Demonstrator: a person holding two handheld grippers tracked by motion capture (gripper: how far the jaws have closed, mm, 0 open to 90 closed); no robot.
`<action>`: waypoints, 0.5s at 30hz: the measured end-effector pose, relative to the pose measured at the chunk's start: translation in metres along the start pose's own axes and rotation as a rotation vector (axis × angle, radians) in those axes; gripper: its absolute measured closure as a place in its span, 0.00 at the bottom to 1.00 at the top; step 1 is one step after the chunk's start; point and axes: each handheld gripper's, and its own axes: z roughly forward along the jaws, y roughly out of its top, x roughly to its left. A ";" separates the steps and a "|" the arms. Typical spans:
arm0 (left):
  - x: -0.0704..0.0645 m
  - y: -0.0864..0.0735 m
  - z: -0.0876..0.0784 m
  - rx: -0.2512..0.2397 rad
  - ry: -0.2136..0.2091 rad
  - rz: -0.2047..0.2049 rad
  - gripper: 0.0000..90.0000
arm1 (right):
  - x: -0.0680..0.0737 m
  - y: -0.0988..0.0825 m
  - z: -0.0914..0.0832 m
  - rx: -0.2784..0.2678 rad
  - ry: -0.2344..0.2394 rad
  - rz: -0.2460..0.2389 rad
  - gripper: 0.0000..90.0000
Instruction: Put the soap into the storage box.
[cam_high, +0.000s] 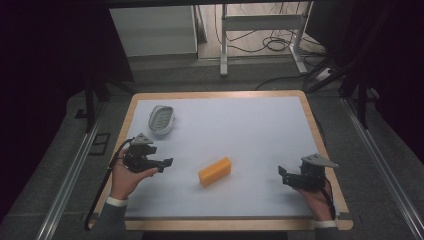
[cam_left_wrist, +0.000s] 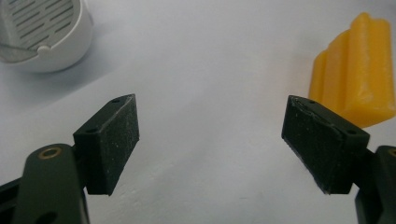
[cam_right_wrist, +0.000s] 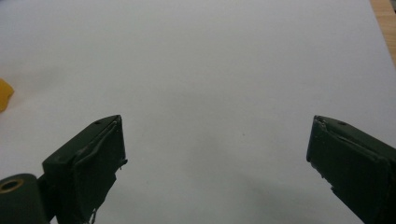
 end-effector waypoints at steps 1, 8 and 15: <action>0.000 0.000 0.000 0.000 0.000 0.000 0.22 | 0.000 0.000 0.000 0.000 0.000 0.000 0.05; -0.013 0.017 -0.007 -0.001 -0.029 0.049 0.20 | -0.001 0.003 -0.006 -0.024 -0.024 0.003 0.05; -0.026 0.032 -0.010 -0.027 -0.020 0.078 0.21 | 0.000 0.000 -0.009 -0.013 -0.041 -0.010 0.06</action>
